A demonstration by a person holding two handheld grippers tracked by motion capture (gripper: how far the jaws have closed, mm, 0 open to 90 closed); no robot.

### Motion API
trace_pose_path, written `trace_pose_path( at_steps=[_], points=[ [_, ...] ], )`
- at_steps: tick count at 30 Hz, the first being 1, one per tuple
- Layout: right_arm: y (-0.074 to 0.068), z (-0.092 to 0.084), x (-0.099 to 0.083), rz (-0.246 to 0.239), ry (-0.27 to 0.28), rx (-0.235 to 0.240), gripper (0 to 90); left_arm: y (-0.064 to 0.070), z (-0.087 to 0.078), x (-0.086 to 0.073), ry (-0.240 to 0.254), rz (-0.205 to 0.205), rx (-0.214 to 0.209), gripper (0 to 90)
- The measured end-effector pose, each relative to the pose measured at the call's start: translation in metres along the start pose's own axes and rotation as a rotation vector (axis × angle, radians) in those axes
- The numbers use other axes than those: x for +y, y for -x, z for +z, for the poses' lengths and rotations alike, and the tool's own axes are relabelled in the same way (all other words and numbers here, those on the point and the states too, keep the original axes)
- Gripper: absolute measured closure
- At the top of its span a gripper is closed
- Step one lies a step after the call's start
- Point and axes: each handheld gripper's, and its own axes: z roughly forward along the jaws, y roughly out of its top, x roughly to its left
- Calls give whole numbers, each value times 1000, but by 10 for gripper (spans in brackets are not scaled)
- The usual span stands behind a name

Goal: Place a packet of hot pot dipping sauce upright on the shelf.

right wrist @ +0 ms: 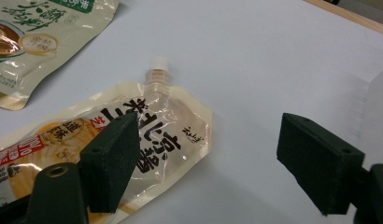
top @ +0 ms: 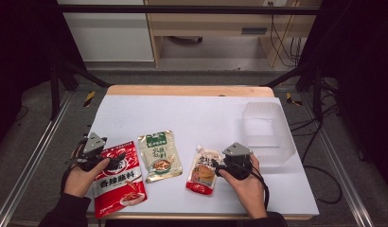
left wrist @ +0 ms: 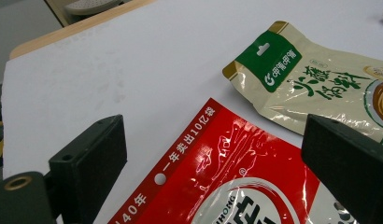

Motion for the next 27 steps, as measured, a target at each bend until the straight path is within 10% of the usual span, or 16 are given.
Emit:
trace_pose_path(
  at_steps=[27],
  points=[
    [10, 34, 15, 69, -134, 74, 502, 3, 6, 0, -43, 24, 5, 80]
  ],
)
